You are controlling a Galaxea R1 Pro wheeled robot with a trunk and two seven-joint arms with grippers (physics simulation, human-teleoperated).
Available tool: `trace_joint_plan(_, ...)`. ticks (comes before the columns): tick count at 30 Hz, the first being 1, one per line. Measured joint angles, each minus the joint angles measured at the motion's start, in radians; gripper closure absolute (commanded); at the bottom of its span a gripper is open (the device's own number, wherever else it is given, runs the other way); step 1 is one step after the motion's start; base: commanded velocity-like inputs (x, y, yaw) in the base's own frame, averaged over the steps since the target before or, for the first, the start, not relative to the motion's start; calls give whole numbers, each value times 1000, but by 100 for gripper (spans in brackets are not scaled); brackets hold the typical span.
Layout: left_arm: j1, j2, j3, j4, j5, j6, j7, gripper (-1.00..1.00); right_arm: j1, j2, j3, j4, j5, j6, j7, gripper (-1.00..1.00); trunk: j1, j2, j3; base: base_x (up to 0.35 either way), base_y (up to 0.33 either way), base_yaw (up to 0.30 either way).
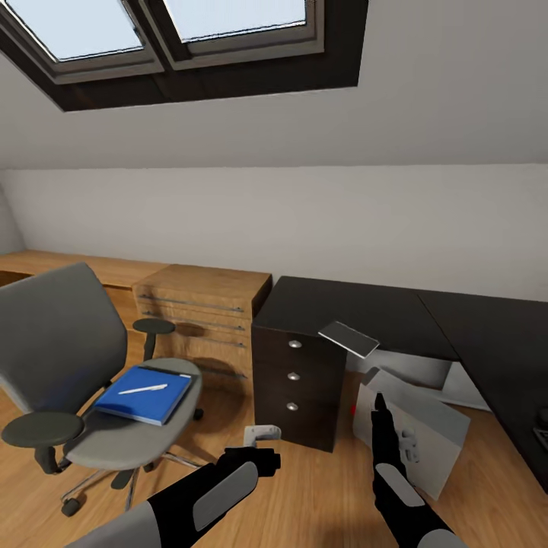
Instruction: In the bedroom, organize the workspace by keeping the computer under the desk, ensuring the monitor is on the desk, placing the keyboard on the desk next to the monitor, placing the mouse on the desk next to the keyboard, moving the folder from the swivel chair onto the desk next to the mouse, stacking the notebook on top of the folder with the pen on top of the notebook, and positioning the swivel chair next to the desk.
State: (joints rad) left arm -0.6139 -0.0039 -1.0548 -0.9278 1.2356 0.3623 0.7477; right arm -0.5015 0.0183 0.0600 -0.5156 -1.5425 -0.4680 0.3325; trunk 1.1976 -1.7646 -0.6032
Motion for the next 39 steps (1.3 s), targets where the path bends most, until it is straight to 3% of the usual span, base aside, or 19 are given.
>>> trace_joint_plan(4, 0, -11, -1, 20, 0, -32, 1, -100, 0, 1, 0, 46, 38, -4, 2, -100, -15, 28, 13, 0, 0, 0)
trace_joint_plan(10, 0, -22, -5, 88, 3, -117, 0, -100, 6, 5, 0, 127, 143, -41, 7, -100, -38, 70, 31, 0, 0, 0)
trace_joint_plan(17, 6, -25, -23, 202, 5, -142, -4, -100, 44, 5, 0, 192, 264, -80, 7, -100, -65, 119, 53, 0, 0, 0)
trace_joint_plan(22, 25, -41, -40, 301, 6, -156, -22, -100, 66, 2, 0, 221, 306, -87, 4, -100, -84, 154, 69, 0, 0, 0)
trace_joint_plan(30, 36, -100, -48, 549, 7, -287, -153, -100, 82, 0, 0, 301, 326, -84, 4, -100, -115, 210, 94, 0, 0, 0)
trace_joint_plan(39, 55, -116, -47, 727, 5, -329, -343, -100, 83, 1, 9, 377, 365, -53, 2, -100, -150, 273, 122, 0, 0, 0)
